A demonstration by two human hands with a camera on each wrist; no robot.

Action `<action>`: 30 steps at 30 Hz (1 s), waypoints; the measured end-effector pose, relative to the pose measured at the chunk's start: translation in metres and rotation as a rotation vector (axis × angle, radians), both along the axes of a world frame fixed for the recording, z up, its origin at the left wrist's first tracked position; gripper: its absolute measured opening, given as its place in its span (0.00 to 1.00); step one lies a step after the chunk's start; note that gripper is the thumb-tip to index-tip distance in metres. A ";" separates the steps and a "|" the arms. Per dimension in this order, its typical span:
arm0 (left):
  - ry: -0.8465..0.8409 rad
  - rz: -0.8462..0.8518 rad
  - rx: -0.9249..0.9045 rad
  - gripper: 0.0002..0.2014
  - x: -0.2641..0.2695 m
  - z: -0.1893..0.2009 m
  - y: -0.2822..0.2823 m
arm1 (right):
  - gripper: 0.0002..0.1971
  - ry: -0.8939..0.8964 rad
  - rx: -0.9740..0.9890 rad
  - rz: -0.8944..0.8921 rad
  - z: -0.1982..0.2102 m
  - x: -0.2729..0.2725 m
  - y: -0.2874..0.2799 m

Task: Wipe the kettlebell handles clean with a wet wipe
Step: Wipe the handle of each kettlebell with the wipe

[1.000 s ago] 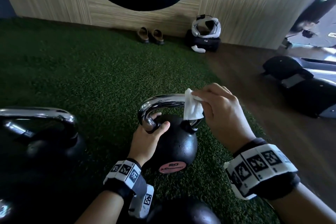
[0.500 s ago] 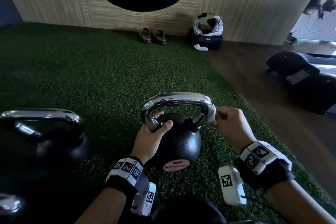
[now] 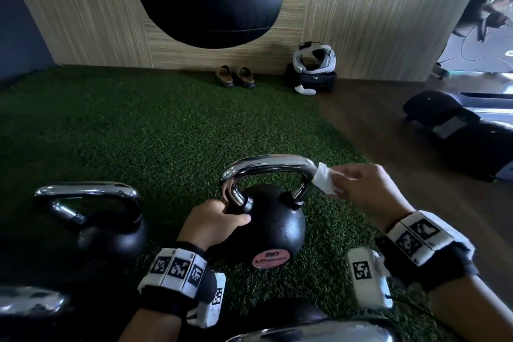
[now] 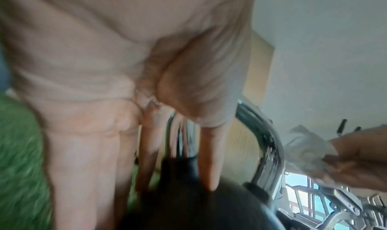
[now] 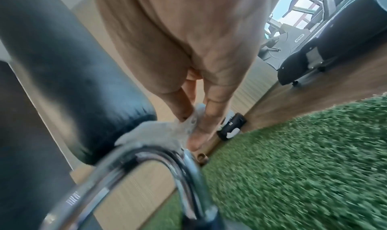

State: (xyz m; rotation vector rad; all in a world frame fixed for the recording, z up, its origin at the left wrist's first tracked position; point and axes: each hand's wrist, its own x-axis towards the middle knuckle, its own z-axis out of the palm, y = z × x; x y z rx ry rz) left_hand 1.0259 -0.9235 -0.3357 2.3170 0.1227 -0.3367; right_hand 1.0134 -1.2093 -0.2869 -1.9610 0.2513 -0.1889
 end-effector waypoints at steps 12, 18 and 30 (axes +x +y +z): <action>-0.523 -0.284 -0.691 0.24 -0.038 0.103 -0.014 | 0.08 -0.076 0.211 0.316 0.089 -0.013 0.071; -0.689 -0.173 -0.747 0.22 -0.033 0.102 -0.019 | 0.10 0.004 0.539 0.437 0.103 -0.013 0.087; -1.077 -0.136 -0.069 0.23 0.002 0.073 -0.033 | 0.11 0.137 -0.060 -0.069 -0.014 0.031 0.008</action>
